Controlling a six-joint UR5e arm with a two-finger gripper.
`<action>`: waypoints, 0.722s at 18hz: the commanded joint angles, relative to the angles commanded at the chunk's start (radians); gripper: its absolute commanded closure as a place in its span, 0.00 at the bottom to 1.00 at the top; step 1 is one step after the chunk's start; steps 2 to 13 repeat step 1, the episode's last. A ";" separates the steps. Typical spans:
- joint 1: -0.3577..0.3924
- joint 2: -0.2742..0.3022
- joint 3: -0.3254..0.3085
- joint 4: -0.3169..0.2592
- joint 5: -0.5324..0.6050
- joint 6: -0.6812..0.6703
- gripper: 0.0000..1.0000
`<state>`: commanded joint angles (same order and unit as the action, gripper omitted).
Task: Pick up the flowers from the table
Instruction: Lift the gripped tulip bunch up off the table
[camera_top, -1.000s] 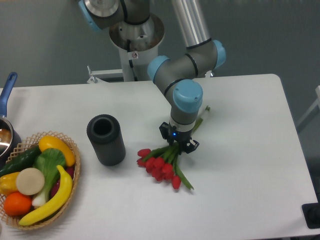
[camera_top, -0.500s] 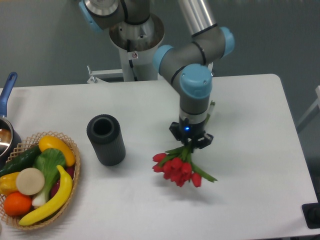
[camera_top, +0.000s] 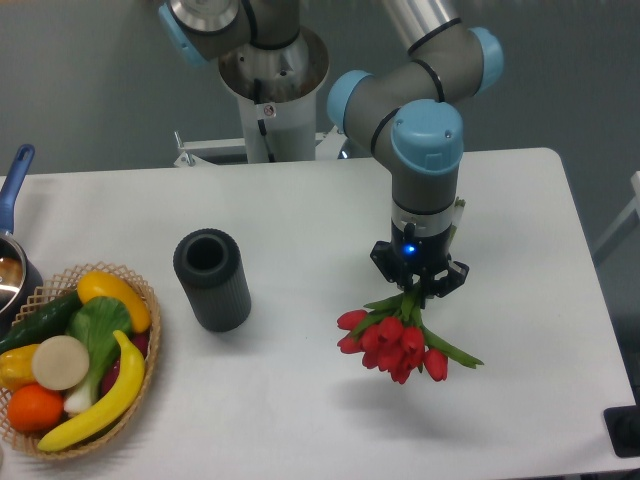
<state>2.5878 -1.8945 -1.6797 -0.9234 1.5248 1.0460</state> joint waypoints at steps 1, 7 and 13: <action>-0.002 0.002 0.000 -0.003 0.002 0.006 1.00; -0.002 0.002 0.000 -0.003 0.002 0.006 1.00; -0.002 0.002 0.000 -0.003 0.002 0.006 1.00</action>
